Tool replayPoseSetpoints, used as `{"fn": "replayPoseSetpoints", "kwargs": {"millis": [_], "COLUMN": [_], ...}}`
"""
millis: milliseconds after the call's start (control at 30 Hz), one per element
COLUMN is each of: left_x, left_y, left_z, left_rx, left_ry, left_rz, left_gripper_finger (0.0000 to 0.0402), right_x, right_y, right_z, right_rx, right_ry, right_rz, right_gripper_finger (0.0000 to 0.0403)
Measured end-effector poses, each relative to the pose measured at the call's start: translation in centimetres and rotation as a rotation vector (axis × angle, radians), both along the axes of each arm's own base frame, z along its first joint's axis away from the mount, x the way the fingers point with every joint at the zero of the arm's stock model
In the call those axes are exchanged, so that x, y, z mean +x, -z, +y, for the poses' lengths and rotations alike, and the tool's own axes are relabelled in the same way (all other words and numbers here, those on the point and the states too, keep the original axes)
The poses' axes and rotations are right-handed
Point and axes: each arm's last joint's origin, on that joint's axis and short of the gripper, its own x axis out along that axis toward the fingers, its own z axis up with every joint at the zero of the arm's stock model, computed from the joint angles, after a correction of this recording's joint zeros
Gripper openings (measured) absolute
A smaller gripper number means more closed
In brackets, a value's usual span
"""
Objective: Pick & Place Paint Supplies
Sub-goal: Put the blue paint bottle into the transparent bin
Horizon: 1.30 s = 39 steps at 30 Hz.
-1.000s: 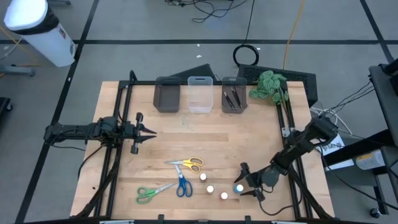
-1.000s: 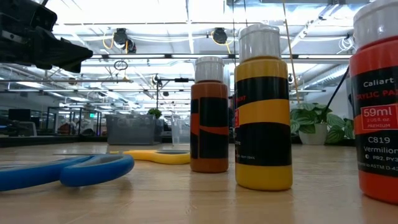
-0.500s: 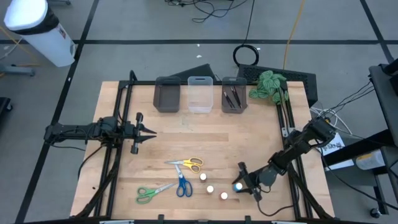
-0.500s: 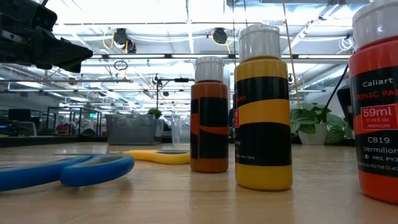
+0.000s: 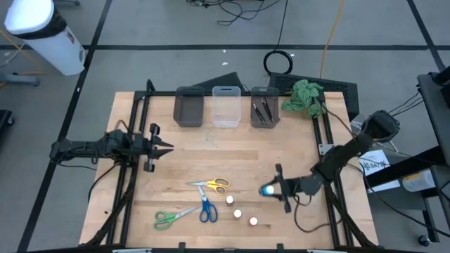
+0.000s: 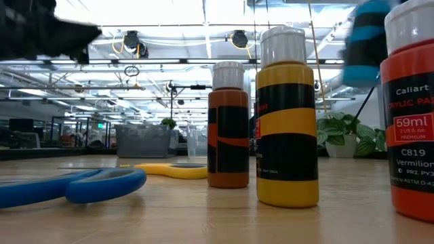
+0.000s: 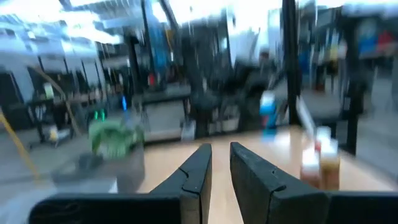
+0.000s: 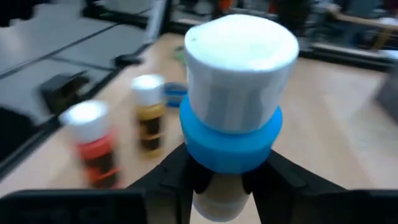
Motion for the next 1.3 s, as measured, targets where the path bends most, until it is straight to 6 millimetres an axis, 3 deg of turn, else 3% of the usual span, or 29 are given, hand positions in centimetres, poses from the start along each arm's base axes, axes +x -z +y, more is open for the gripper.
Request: {"fn": "replayPoseSetpoints", "kwargs": {"millis": [167,533,633,767,867,1067,1300], "left_x": [-0.3,-0.3,-0.3,0.3,1.2,3.6,9.2], "left_y": [-1.3,-1.3,-1.2,-0.9,-0.8,-1.0,-2.6], "left_z": [0.1,0.2,0.2,0.7,0.7,0.7,0.5], "left_rx": [-0.103,-0.110,-0.137,-0.320,-0.377,-0.405,-0.363], "left_ry": [-0.023,-0.038,-0.042,-0.172,-0.180,-0.173,-0.150], "left_rz": [-0.132,-0.133,-0.123,-0.097,-0.078,-0.059,0.126], "left_gripper_finger": [0.0072,0.0072,0.0072,0.0077,0.0105,0.0205,0.0288], "right_x": [1.5,4.0,4.1,4.3,4.5,5.8,7.7], "right_y": [-0.8,-0.7,-0.7,-0.4,0.3,1.7,2.3], "right_z": [-3.4,-11.1,-12.6,-13.4,-13.5,-13.5,-13.4], "right_rx": [0.008,0.084,0.105,0.147,0.152,0.173,0.171], "right_ry": [0.149,0.258,0.273,0.284,0.281,0.282,0.283], "right_rz": [-0.012,0.016,0.017,0.029,0.060,0.014,0.031], "right_gripper_finger": [0.0117,0.0117,0.0115,0.0117,0.0117,0.0116,0.0118]}}
